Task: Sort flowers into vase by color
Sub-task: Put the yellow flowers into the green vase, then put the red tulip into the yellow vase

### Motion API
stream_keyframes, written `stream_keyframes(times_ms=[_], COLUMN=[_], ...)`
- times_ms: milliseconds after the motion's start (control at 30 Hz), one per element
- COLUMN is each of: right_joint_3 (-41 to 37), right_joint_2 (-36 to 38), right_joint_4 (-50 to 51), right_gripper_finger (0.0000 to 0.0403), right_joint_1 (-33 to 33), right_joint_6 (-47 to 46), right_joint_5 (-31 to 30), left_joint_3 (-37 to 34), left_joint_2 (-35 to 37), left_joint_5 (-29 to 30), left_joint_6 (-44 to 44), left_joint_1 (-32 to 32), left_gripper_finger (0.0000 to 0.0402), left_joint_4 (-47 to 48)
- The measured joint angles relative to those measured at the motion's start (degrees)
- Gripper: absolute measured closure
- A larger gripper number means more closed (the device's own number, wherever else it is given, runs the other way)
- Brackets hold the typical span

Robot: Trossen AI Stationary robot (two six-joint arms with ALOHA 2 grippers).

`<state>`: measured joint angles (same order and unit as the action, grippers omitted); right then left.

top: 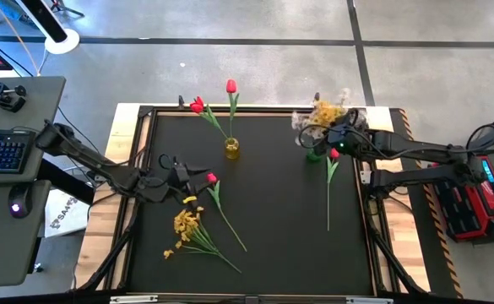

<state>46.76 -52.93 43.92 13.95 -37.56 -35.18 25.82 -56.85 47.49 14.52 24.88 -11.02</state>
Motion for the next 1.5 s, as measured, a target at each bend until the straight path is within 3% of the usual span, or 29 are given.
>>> stream_keyframes(times_ms=[167,333,433,600,900,1000,1167,1500], right_joint_3=[0.00,0.00,0.00,0.18,8.52,10.15,8.86,8.61], right_joint_2=[0.92,2.92,4.56,7.68,8.68,8.29,4.20,-12.53], right_joint_4=[0.46,0.48,1.14,3.43,18.84,20.48,21.70,24.28], right_gripper_finger=[0.0210,0.0181,0.0180,0.0189,0.0213,0.0215,0.0215,0.0215], right_joint_1=[0.05,0.05,-0.02,-0.66,-5.76,-7.08,-12.63,-29.01], right_joint_6=[0.28,0.02,-2.08,-5.26,-11.68,-14.15,-18.92,-30.21], right_joint_5=[0.72,1.67,3.65,11.86,14.42,18.88,25.04,23.64], left_joint_3=[0.00,-0.01,-0.01,0.00,-0.02,-0.02,-0.02,-0.02], left_joint_2=[4.15,6.84,8.12,9.47,9.52,9.52,9.52,9.52], left_joint_5=[3.73,7.58,8.70,9.35,10.50,10.85,10.79,9.73], left_joint_6=[8.40,11.86,12.43,12.46,14.44,14.45,15.34,15.45], left_joint_1=[1.58,3.09,3.76,4.71,5.54,5.54,5.58,5.56], left_gripper_finger=[0.0202,0.0202,0.0202,0.0202,0.0202,0.0202,0.0202,0.0202], left_joint_4=[9.67,14.31,15.34,16.66,19.78,19.78,19.82,19.95])
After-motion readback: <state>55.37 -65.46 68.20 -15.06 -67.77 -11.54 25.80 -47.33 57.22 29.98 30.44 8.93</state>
